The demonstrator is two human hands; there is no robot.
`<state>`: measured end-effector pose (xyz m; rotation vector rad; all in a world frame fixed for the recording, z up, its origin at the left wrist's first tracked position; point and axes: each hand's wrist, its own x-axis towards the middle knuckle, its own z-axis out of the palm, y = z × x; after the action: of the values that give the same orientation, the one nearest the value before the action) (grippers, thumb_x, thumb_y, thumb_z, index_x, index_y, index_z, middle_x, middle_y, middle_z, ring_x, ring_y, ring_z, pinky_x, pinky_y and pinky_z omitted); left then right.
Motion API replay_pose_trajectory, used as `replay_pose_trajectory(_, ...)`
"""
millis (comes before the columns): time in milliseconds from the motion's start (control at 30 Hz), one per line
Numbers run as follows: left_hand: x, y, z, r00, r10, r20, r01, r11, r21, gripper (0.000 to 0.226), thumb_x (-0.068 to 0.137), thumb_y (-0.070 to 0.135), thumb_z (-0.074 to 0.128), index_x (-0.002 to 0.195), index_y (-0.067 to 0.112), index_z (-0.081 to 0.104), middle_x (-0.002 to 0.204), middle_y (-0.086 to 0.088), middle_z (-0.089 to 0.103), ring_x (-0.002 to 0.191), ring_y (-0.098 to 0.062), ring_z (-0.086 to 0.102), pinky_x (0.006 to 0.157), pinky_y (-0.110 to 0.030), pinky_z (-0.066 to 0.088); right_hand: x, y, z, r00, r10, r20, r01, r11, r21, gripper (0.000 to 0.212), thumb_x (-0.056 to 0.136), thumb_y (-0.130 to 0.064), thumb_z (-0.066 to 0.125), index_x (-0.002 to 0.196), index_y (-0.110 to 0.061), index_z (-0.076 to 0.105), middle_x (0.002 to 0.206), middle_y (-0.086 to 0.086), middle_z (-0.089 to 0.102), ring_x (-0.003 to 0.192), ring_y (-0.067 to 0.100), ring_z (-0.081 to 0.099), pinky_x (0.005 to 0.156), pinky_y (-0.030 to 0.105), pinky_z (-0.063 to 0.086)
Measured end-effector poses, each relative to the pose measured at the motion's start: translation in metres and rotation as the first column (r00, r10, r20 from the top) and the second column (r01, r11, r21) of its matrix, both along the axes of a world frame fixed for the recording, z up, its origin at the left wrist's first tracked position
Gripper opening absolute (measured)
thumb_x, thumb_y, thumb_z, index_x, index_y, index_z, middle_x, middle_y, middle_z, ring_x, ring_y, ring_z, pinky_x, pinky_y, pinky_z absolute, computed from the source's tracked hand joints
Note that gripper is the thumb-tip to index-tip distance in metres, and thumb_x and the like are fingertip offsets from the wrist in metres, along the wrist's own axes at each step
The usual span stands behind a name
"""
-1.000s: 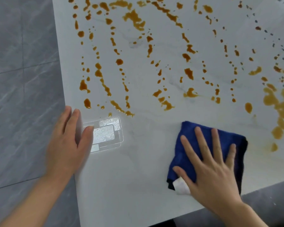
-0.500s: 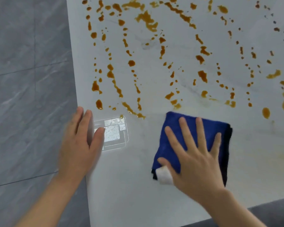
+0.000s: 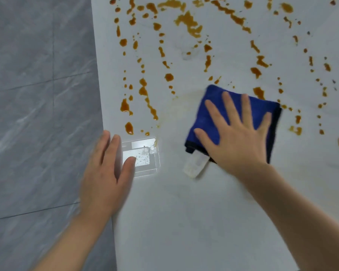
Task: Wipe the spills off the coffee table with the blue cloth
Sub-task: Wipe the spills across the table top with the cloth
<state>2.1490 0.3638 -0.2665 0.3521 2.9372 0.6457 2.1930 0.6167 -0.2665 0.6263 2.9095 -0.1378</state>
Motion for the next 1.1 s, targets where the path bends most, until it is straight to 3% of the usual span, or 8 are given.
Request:
replay_pose_trajectory(100, 0.000, 0.001, 0.001, 1.000, 0.002, 0.003, -0.002, 1.000, 0.009, 0.067, 0.085, 0.052, 0.039, 0.143, 0.022, 0.034, 0.153, 0.014, 0.016, 0.141, -0.012, 0.023, 0.106, -0.034, 0.028, 0.027, -0.008, 0.005, 0.999, -0.040, -0.004, 0.040, 0.999, -0.013, 0.074, 0.083, -0.072, 0.007, 0.148, -0.036, 0.013, 0.159, 0.001, 0.003, 0.144, 0.034, -0.006, 0.104, 0.070, 0.002)
replay_pose_trajectory(200, 0.000, 0.001, 0.000, 1.000, -0.017, 0.002, 0.017, 1.000, -0.012, 0.067, 0.086, 0.052, 0.038, 0.144, 0.021, 0.033, 0.150, 0.019, 0.012, 0.141, -0.014, 0.023, 0.105, -0.038, 0.030, 0.045, -0.046, 0.010, 0.992, 0.123, -0.011, -0.123, 0.991, -0.045, 0.071, 0.084, -0.065, 0.023, 0.144, -0.028, 0.033, 0.155, 0.008, 0.023, 0.141, 0.042, 0.014, 0.100, 0.074, 0.012)
replay_pose_trajectory(300, 0.000, 0.000, -0.001, 1.000, -0.021, -0.005, 0.021, 1.000, 0.004, 0.066, 0.086, 0.049, 0.040, 0.143, 0.018, 0.034, 0.152, 0.013, 0.016, 0.140, -0.015, 0.025, 0.105, -0.038, 0.030, 0.032, -0.075, 0.012, 0.959, 0.282, -0.030, -0.283, 0.953, -0.109, 0.068, 0.083, -0.064, 0.027, 0.141, -0.029, 0.038, 0.152, 0.008, 0.030, 0.139, 0.043, 0.020, 0.100, 0.074, 0.012)
replay_pose_trajectory(467, -0.001, -0.003, 0.001, 0.999, -0.035, -0.016, 0.036, 0.999, 0.015, 0.058, 0.092, 0.043, 0.046, 0.141, 0.012, 0.039, 0.153, -0.001, 0.026, 0.137, -0.016, 0.030, 0.105, -0.034, 0.030, -0.031, -0.082, 0.003, 0.905, 0.417, -0.081, -0.423, 0.901, -0.091, 0.070, 0.083, -0.068, 0.011, 0.147, -0.039, 0.011, 0.159, -0.002, 0.000, 0.143, 0.033, -0.013, 0.100, 0.068, -0.016)
replay_pose_trajectory(667, 0.000, -0.001, 0.002, 0.999, -0.035, -0.006, 0.035, 0.999, 0.005, 0.064, 0.093, 0.054, 0.038, 0.144, 0.016, 0.034, 0.155, 0.004, 0.019, 0.137, -0.003, 0.018, 0.108, -0.028, 0.024, -0.046, -0.073, 0.002, 0.958, 0.279, -0.065, -0.282, 0.959, -0.041, 0.071, 0.082, -0.068, 0.003, 0.147, -0.038, 0.004, 0.159, -0.001, -0.004, 0.143, 0.033, -0.014, 0.102, 0.069, -0.011)
replay_pose_trajectory(900, -0.002, -0.002, -0.003, 0.999, -0.022, -0.037, 0.024, 0.998, 0.053, 0.064, 0.087, 0.049, 0.031, 0.140, 0.015, 0.039, 0.151, 0.005, 0.024, 0.135, -0.010, 0.028, 0.103, -0.034, 0.034, -0.045, -0.088, 0.001, 0.856, 0.512, -0.073, -0.516, 0.854, -0.060, 0.065, 0.085, -0.062, 0.006, 0.146, -0.040, 0.003, 0.159, -0.002, -0.006, 0.141, 0.034, -0.019, 0.099, 0.065, -0.022)
replay_pose_trajectory(1033, -0.004, -0.003, -0.006, 0.999, -0.003, -0.051, 0.007, 0.997, 0.078, 0.052, 0.090, 0.032, 0.042, 0.138, 0.012, 0.043, 0.149, 0.003, 0.029, 0.135, -0.017, 0.035, 0.101, -0.045, 0.043, -0.081, -0.088, 0.001, 0.782, 0.615, -0.100, -0.622, 0.780, -0.065, 0.065, 0.083, -0.064, 0.013, 0.145, -0.045, 0.007, 0.158, -0.005, -0.005, 0.143, 0.032, -0.016, 0.102, 0.067, -0.017)
replay_pose_trajectory(1100, -0.004, -0.002, -0.005, 0.998, 0.007, -0.057, -0.001, 0.996, 0.091, 0.055, 0.089, 0.037, 0.038, 0.137, 0.011, 0.044, 0.148, 0.002, 0.029, 0.135, -0.020, 0.036, 0.102, -0.044, 0.042, -0.096, -0.087, 0.001, 0.775, 0.626, -0.079, -0.631, 0.775, -0.045, 0.065, 0.083, -0.067, 0.013, 0.144, -0.047, 0.006, 0.158, -0.007, -0.006, 0.143, 0.030, -0.017, 0.103, 0.067, -0.015)
